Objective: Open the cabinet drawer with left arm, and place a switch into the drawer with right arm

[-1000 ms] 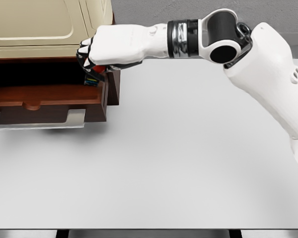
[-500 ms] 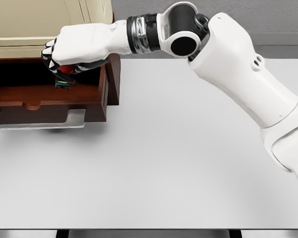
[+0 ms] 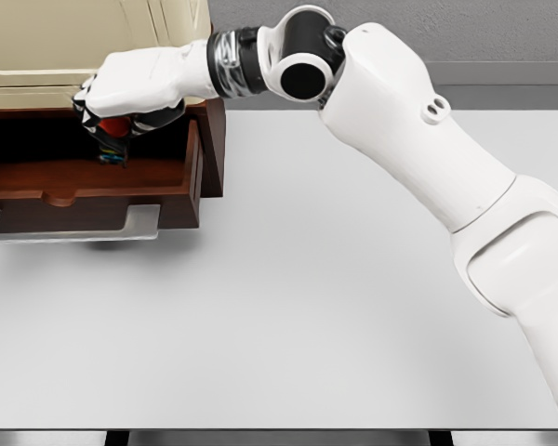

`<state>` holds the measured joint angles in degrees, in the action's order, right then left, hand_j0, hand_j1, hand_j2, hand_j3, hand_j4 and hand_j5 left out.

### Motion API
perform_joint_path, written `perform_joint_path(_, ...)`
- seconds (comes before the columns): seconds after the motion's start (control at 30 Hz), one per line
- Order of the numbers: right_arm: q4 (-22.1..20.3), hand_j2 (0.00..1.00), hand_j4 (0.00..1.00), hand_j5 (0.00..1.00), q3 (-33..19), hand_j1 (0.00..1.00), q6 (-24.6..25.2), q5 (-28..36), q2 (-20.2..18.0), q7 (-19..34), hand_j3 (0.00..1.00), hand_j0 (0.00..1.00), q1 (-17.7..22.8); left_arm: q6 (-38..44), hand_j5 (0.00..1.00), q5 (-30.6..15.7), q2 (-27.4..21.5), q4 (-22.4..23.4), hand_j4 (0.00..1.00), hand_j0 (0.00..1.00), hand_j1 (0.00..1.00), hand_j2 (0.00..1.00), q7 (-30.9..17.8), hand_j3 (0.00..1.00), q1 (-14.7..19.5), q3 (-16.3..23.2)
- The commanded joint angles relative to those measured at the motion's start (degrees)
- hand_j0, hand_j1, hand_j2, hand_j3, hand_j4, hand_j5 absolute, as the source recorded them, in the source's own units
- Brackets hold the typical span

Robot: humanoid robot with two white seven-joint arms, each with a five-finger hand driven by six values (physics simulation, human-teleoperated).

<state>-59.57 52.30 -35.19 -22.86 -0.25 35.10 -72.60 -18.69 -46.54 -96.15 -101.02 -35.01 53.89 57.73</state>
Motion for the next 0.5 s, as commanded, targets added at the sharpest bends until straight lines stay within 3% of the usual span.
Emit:
perform_joint_path(0.0, 0.7, 0.79, 0.79, 0.79, -0.3, 0.79, 0.2, -2.4, 0.2, -0.1, 0.79, 0.79, 0.0, 0.1, 1.00, 0.3, 0.1, -0.1, 1.00, 1.00, 1.00, 1.00, 0.0, 1.00, 0.0, 0.1)
perform_joint_path(0.03, 0.6, 1.00, 1.00, 1.00, -0.3, 1.00, 0.2, -3.2, 0.2, -0.1, 1.00, 1.00, -0.1, 0.1, 1.00, 0.3, 0.1, 0.0, 1.00, 1.00, 1.00, 1.00, 0.0, 1.00, 0.0, 0.1)
perform_joint_path(0.4, -0.4, 1.00, 1.00, 1.00, 0.1, 1.00, 0.2, -3.1, 0.2, -0.1, 1.00, 1.00, -0.8, 0.1, 1.00, 0.3, 0.1, 0.0, 1.00, 1.00, 1.00, 1.00, 0.0, 1.00, -0.1, 0.1)
perform_joint_path(0.43, -0.4, 0.86, 0.86, 0.86, 0.9, 0.86, 0.2, -3.0, 0.2, -0.1, 0.86, 0.86, -0.8, 0.1, 1.00, 0.3, 0.1, -0.1, 1.00, 1.00, 1.00, 1.00, 0.0, 1.00, -0.1, 0.1)
perform_joint_path(0.47, -0.4, 0.65, 0.65, 0.65, 1.0, 0.65, 0.2, -2.8, 0.2, -0.1, 0.65, 0.65, -0.8, 0.1, 1.00, 0.3, 0.1, -0.1, 1.00, 1.00, 1.00, 1.00, 0.0, 1.00, -0.1, 0.2)
